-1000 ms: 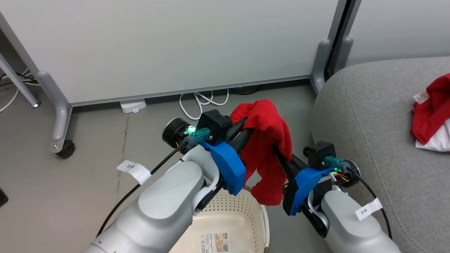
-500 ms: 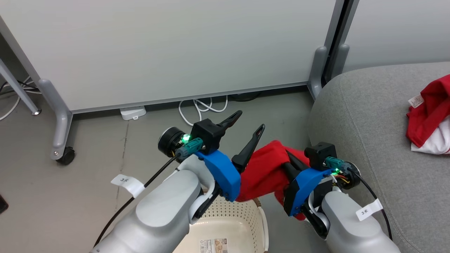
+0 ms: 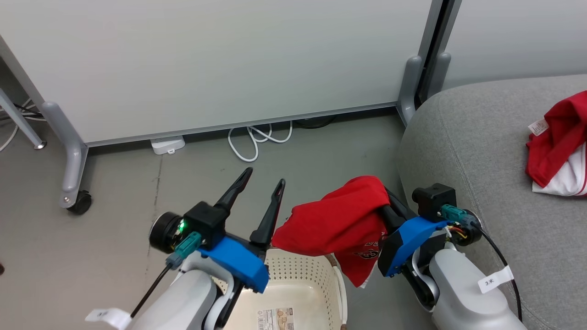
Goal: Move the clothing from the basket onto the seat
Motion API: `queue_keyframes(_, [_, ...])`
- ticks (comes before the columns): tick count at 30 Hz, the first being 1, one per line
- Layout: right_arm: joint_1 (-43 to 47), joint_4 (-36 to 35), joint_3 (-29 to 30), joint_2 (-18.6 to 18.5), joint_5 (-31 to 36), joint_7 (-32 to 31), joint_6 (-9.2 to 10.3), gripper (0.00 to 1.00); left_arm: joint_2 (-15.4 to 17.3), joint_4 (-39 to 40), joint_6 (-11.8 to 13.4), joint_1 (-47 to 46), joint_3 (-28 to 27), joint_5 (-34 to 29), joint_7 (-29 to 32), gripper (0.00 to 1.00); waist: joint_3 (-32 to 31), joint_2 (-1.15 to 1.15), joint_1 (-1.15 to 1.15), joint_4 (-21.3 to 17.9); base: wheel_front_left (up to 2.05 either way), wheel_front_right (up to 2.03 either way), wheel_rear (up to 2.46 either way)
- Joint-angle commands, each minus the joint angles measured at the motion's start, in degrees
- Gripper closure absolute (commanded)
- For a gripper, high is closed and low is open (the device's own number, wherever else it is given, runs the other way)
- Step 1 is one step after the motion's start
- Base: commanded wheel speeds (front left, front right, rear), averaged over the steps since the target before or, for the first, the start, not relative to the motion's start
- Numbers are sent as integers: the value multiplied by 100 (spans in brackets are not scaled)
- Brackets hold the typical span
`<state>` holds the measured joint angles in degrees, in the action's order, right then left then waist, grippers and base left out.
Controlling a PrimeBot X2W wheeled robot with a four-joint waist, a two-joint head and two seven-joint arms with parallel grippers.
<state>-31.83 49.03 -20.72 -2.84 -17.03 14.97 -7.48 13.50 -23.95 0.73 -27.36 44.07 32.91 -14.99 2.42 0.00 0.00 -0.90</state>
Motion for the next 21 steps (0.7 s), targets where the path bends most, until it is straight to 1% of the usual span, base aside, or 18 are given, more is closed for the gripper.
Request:
queue_keyframes(1, [85,-88,69,-8,54,31,-3,100,55,208,29,260,-226,-143,-25,0,37,0,0,-39,0,0,0])
queue_keyframes(4, [143,-201,204,-9,159,32,-3,100,74,586,-72,750,-675,-417,-25,0,82,0,0,-88,0,0,0])
queue_keyframes(9, [250,-359,347,-8,270,32,-3,100,-25,907,-385,1429,-1304,-844,-26,0,143,0,0,-181,0,0,0])
queue_keyframes(15, [388,-553,458,-8,386,17,-3,100,-236,896,-611,1842,-1878,-1219,-28,0,201,0,0,-284,0,0,0])
queue_keyframes(21, [526,-761,553,-8,445,-77,-3,100,-416,817,-738,1971,-2222,-1490,-28,0,217,0,0,-365,0,0,0])
